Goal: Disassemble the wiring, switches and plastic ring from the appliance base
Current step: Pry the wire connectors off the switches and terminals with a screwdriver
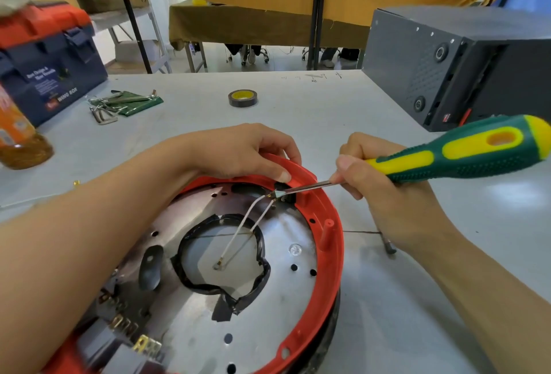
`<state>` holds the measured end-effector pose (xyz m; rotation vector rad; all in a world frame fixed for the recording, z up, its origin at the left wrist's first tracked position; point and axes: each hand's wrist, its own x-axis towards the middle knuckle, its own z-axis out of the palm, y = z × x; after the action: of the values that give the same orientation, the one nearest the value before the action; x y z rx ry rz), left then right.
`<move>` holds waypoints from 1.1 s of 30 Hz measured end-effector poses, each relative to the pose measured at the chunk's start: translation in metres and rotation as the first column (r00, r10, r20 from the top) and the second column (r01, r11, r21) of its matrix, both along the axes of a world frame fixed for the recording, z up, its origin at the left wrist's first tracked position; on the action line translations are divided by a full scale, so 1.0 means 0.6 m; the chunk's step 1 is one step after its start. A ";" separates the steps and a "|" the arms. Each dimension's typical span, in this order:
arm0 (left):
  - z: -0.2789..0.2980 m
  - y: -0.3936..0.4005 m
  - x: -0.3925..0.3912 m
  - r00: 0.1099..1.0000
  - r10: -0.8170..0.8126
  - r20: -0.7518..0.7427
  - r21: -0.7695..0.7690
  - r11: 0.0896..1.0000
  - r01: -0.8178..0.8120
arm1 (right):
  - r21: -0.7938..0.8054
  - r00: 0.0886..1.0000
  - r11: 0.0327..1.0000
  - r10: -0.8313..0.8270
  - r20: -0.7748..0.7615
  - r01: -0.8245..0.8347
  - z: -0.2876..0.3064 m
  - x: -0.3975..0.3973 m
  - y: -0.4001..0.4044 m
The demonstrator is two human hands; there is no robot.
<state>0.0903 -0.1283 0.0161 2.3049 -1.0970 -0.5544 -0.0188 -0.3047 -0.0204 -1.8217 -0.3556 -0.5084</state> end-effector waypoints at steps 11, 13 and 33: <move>0.000 -0.001 0.002 1.000 0.009 -0.016 0.007 1.000 -0.009 | -0.141 0.993 0.990 0.005 0.118 0.011 -0.002 -0.010 -0.006; 0.000 -0.001 0.002 1.000 0.006 -0.012 0.011 1.000 -0.006 | -0.139 0.995 0.990 0.014 0.102 0.001 -0.002 -0.009 -0.006; 0.001 -0.002 0.002 1.000 -0.001 -0.002 0.015 1.000 0.001 | 0.082 0.998 0.996 0.022 -0.059 -0.017 -0.014 0.021 -0.014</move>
<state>0.0916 -0.1293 0.0167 2.3164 -1.0966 -0.5668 -0.0062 -0.3129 -0.0286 -1.7492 -0.3071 -0.4476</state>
